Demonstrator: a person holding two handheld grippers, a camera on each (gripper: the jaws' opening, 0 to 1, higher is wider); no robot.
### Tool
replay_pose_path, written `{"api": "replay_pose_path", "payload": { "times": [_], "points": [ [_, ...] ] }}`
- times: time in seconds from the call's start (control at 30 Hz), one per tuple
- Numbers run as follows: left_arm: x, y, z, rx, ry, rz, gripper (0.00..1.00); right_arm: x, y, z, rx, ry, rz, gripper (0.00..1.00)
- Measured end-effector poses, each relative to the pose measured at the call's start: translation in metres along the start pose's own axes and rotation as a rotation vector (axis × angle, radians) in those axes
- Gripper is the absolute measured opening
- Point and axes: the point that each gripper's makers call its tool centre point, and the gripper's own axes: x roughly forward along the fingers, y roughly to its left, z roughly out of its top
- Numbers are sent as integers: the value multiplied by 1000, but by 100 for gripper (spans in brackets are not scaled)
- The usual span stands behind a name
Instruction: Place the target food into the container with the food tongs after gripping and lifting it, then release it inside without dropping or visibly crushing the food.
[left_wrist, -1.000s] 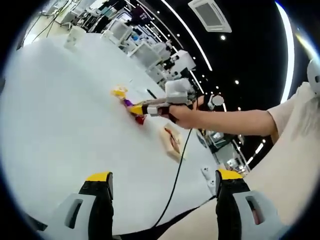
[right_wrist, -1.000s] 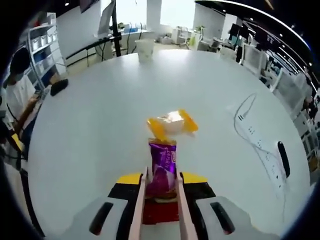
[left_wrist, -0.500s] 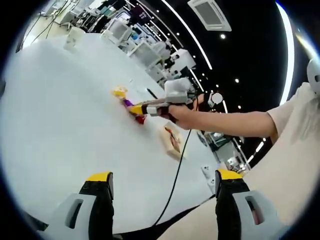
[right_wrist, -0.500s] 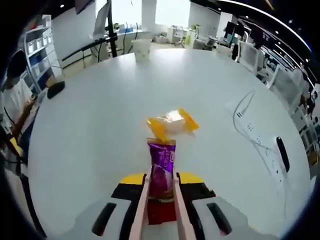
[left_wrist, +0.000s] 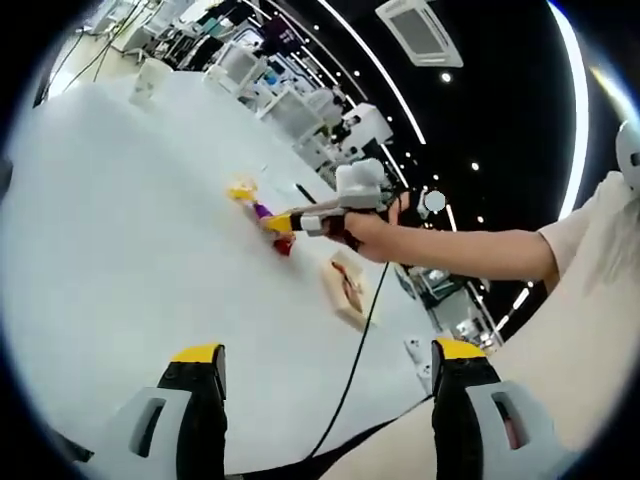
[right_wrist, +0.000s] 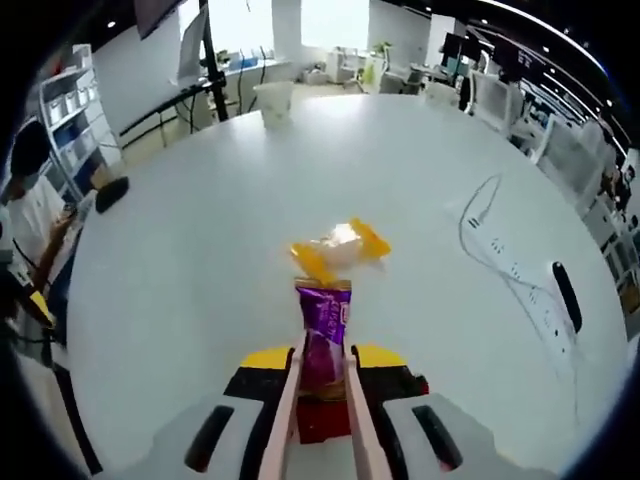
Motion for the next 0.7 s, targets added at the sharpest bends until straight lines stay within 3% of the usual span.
{"api": "replay_pose_path", "payload": {
  "times": [0.1,0.4,0.47,0.5,0.7],
  "points": [
    [1,-1,4,3,-7,-4,81,-7,-2,-1,40,-13,-3,21],
    [1,-6,18,38,-32,-15,81,-20,-6,3,54,-37,-27,21],
    [2,-7,21,43,-38,-19,82,-27,-5,6,67,-53,-33,21],
    [4,-21,26,63,-29,-70,82,-59,8,18,140,-138,1,21],
    [4,-30,29,104,-7,-93,82,-77,3,5,188,-152,-22,21]
  ]
}}
